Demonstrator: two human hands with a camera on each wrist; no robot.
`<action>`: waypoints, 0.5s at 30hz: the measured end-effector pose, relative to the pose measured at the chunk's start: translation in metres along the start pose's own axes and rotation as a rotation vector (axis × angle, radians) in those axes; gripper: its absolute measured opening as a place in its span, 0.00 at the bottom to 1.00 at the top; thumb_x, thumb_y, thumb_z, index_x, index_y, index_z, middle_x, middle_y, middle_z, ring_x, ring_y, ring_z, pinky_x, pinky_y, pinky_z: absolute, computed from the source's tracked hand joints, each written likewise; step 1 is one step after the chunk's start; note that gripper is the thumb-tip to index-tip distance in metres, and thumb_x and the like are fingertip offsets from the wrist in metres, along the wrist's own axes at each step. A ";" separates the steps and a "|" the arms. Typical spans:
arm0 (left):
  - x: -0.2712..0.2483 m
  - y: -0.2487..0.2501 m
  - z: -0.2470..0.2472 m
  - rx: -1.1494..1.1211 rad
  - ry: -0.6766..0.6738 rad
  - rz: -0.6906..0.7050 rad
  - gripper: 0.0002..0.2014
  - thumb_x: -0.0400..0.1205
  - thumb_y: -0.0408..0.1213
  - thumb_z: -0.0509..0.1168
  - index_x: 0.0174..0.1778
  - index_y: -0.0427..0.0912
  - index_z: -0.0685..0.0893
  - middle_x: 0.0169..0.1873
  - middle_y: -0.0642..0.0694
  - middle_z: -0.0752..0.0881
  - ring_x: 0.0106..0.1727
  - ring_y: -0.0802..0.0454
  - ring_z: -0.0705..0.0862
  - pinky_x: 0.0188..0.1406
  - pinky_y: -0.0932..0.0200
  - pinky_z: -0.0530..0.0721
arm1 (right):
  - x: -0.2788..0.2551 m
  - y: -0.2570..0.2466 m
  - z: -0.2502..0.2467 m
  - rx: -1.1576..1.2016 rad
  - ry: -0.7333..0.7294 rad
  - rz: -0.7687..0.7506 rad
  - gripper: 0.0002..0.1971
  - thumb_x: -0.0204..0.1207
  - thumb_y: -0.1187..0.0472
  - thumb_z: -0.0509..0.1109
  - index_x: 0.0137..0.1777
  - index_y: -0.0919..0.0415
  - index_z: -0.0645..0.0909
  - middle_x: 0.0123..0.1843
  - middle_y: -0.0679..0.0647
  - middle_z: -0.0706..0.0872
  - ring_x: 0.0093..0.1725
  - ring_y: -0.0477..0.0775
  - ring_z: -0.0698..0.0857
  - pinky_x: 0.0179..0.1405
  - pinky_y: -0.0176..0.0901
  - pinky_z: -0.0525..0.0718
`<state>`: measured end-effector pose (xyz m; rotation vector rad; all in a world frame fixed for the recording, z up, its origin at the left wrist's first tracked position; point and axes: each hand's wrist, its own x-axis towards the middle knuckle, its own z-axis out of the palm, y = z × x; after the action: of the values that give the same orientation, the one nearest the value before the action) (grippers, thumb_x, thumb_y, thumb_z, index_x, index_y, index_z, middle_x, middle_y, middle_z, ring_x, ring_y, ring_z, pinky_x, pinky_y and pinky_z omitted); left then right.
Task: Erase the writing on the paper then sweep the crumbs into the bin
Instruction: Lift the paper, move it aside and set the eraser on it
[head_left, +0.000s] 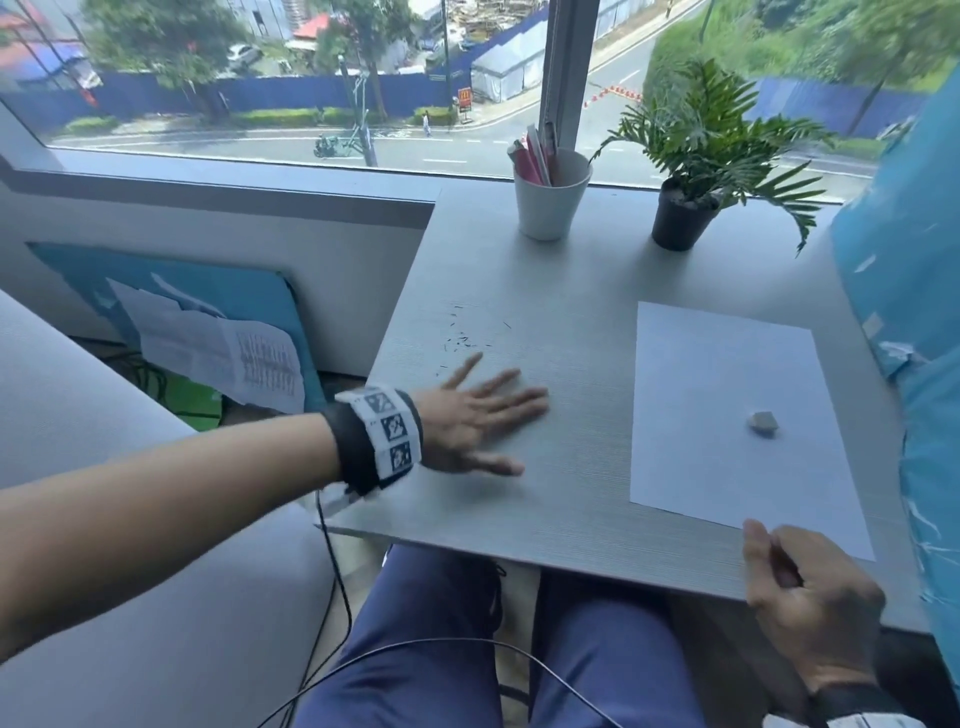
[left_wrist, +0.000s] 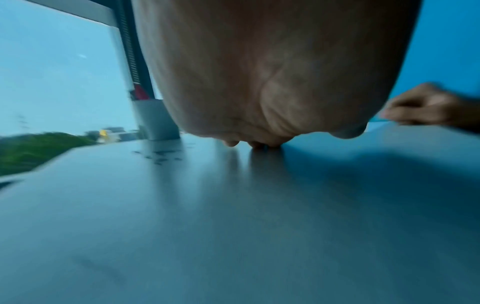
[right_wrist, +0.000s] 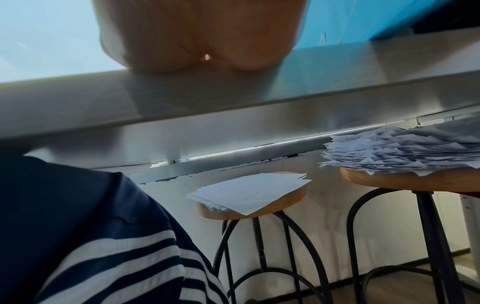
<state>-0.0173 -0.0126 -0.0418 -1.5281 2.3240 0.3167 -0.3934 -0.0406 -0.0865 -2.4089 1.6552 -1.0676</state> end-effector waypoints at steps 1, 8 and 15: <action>0.006 -0.018 -0.005 0.020 -0.002 -0.081 0.43 0.80 0.74 0.34 0.86 0.53 0.32 0.85 0.54 0.33 0.86 0.48 0.30 0.79 0.33 0.26 | 0.000 -0.001 0.000 -0.003 0.011 0.001 0.23 0.78 0.55 0.65 0.21 0.58 0.68 0.21 0.54 0.68 0.23 0.59 0.69 0.24 0.49 0.71; 0.042 -0.068 -0.036 -0.133 0.015 -0.227 0.44 0.82 0.72 0.38 0.88 0.50 0.37 0.87 0.54 0.37 0.86 0.53 0.34 0.80 0.35 0.27 | 0.001 -0.004 0.000 -0.010 0.037 0.016 0.24 0.77 0.56 0.66 0.19 0.60 0.68 0.20 0.58 0.70 0.23 0.58 0.69 0.23 0.48 0.71; 0.023 -0.083 -0.021 -0.075 -0.062 -0.089 0.49 0.77 0.78 0.37 0.87 0.51 0.34 0.85 0.55 0.33 0.85 0.56 0.30 0.80 0.39 0.24 | 0.001 -0.005 0.003 0.004 0.058 0.021 0.25 0.78 0.56 0.66 0.19 0.62 0.71 0.20 0.60 0.72 0.22 0.62 0.71 0.24 0.49 0.72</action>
<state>0.0473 -0.0729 -0.0315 -1.6275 2.2120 0.4275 -0.3880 -0.0406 -0.0863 -2.3753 1.6896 -1.1466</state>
